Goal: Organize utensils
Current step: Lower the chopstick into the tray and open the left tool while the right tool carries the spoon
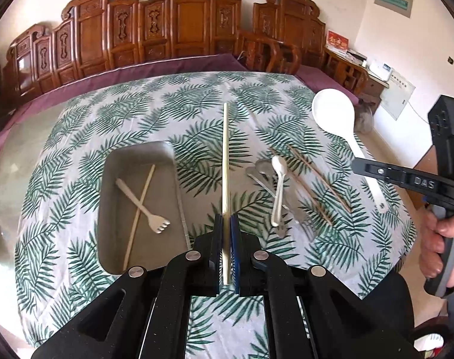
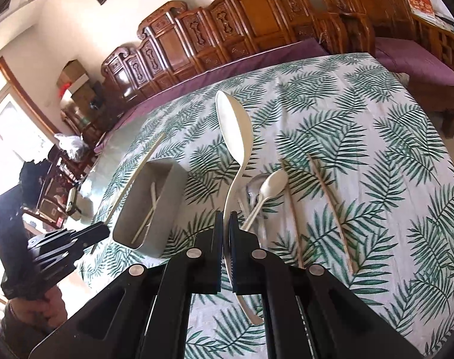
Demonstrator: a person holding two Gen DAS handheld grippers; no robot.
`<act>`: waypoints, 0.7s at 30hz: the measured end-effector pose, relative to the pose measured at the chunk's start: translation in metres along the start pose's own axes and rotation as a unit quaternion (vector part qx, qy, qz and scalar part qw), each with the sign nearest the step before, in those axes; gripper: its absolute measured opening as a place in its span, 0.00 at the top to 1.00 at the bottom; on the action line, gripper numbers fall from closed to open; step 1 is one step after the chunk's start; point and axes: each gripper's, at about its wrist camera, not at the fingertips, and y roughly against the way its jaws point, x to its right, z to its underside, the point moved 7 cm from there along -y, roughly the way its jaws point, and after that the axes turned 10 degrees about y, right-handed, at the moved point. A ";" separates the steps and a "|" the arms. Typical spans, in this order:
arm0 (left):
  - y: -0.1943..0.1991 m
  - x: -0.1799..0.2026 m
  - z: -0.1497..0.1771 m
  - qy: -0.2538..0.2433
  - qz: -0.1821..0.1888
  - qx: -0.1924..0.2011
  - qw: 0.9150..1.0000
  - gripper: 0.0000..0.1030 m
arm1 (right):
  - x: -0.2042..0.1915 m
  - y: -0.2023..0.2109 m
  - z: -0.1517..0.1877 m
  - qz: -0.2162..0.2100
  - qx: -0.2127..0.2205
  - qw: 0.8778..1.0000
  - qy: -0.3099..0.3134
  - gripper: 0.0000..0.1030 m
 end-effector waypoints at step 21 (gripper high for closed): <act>-0.043 -0.113 0.005 0.081 -0.050 -0.036 0.995 0.96 | -0.102 -0.074 -0.005 -0.050 -0.056 0.994 0.079 0.95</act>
